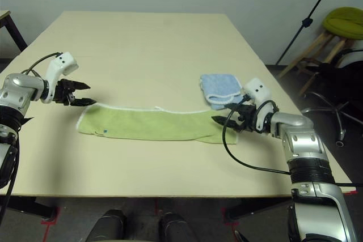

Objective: Fold the towel and set it aside.

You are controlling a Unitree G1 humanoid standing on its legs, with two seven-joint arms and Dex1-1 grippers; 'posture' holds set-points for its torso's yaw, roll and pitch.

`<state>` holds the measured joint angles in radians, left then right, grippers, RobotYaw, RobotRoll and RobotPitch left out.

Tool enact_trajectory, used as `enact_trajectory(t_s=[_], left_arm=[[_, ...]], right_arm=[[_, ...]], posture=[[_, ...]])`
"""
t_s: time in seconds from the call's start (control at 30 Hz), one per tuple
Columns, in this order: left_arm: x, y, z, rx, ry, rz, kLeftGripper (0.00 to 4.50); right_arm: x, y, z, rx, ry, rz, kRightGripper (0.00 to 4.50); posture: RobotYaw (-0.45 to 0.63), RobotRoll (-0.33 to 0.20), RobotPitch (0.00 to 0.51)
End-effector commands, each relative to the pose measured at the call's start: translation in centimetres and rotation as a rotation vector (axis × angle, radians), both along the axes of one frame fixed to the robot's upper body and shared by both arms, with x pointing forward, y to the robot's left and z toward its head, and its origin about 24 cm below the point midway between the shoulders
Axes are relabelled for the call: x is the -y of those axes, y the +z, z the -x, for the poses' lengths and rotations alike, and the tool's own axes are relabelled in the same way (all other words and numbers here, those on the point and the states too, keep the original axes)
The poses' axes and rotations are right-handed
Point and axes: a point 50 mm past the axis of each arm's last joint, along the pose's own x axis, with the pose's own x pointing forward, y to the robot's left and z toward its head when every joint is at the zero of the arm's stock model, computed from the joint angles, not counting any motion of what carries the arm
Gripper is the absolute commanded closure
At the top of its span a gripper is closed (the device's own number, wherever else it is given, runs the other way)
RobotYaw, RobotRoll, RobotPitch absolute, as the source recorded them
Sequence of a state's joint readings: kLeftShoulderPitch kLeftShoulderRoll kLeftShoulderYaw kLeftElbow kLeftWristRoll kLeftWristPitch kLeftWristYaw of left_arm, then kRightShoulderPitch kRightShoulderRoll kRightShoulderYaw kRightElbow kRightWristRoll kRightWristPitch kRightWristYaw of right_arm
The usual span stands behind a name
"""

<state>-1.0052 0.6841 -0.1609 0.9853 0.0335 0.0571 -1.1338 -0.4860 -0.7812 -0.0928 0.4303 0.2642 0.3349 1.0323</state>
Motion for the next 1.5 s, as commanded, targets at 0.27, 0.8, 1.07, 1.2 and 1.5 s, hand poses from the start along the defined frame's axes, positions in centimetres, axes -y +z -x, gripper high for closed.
enact_trajectory(t_s=[0.27, 0.8, 1.07, 1.2, 1.5], left_arm=[[2.5, 1.2, 1.2, 0.139, 0.073, 0.261, 0.03], [8.3, -4.1, 6.7, 0.174, 0.390, 0.537, 0.03], [8.3, -6.9, 7.0, 0.124, 0.407, 0.467, 2.81], [7.3, -8.6, 6.8, 0.117, 0.429, 0.407, 4.23], [5.1, -11.0, 6.1, 0.108, 0.496, 0.344, 4.46]], right_arm=[[-2.9, 3.6, 0.3, 0.265, -0.069, -0.184, 0.00], [-9.4, -1.7, 2.6, 0.333, -0.378, -0.377, 0.00], [-8.9, -3.6, 3.3, 0.244, -0.373, -0.353, 1.72], [-8.0, -5.4, 3.2, 0.175, -0.383, -0.296, 1.72], [-5.7, -7.8, 2.5, 0.071, -0.402, -0.174, 1.72]], posture=[[0.04, 0.000, 0.097], [0.05, 0.000, 0.105], [0.04, 0.000, 0.102], [0.04, 0.000, 0.100], [0.05, 0.000, 0.087]])
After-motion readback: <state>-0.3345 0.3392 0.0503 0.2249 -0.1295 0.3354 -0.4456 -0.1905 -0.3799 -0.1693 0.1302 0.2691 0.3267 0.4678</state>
